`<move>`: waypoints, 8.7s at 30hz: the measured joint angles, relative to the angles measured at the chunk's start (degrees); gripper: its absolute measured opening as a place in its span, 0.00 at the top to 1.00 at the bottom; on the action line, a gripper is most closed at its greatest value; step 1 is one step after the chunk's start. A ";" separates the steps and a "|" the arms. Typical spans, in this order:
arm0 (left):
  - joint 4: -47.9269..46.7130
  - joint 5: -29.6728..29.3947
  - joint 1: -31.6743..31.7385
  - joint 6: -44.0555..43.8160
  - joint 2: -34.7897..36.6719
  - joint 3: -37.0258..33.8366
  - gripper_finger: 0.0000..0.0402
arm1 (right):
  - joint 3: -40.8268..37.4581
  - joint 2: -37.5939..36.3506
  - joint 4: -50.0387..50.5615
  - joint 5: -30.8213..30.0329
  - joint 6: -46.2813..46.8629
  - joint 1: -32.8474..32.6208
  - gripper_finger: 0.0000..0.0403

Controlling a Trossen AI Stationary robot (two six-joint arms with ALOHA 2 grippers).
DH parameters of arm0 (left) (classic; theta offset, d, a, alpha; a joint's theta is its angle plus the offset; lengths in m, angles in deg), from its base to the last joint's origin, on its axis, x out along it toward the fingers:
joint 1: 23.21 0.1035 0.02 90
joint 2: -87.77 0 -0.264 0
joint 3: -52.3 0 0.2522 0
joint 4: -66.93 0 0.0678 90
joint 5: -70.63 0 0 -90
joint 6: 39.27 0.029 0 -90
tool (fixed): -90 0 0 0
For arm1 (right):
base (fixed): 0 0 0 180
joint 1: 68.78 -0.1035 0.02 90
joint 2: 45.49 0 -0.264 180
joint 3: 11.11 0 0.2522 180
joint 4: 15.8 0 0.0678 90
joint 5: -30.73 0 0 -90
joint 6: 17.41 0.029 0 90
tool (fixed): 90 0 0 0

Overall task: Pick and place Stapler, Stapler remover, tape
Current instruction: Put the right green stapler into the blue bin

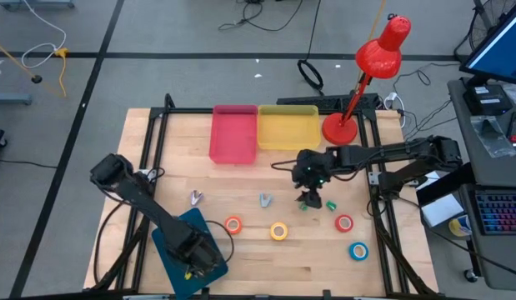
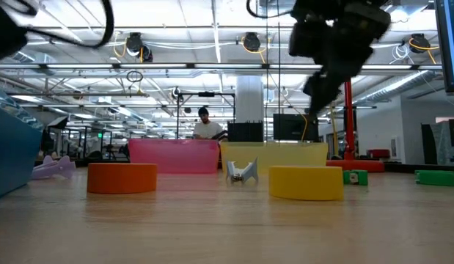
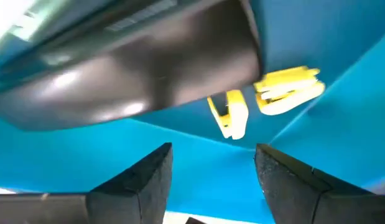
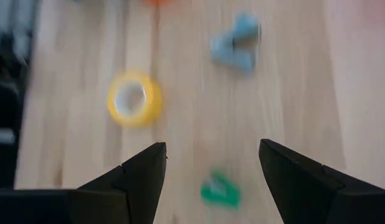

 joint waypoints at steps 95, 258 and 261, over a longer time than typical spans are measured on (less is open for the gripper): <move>4.36 -63.27 8.33 20.83 24.11 0.08 0.50 | -19.21 -0.13 9.52 -1.88 36.06 -7.34 0.48; 14.76 -12.09 -6.27 -8.78 12.13 -12.42 0.89 | -6.60 -4.70 -24.99 6.20 25.09 0.70 0.44; 14.51 -11.64 -7.20 -13.23 12.03 -14.45 0.89 | -6.60 -4.70 -25.01 6.21 25.11 0.70 0.44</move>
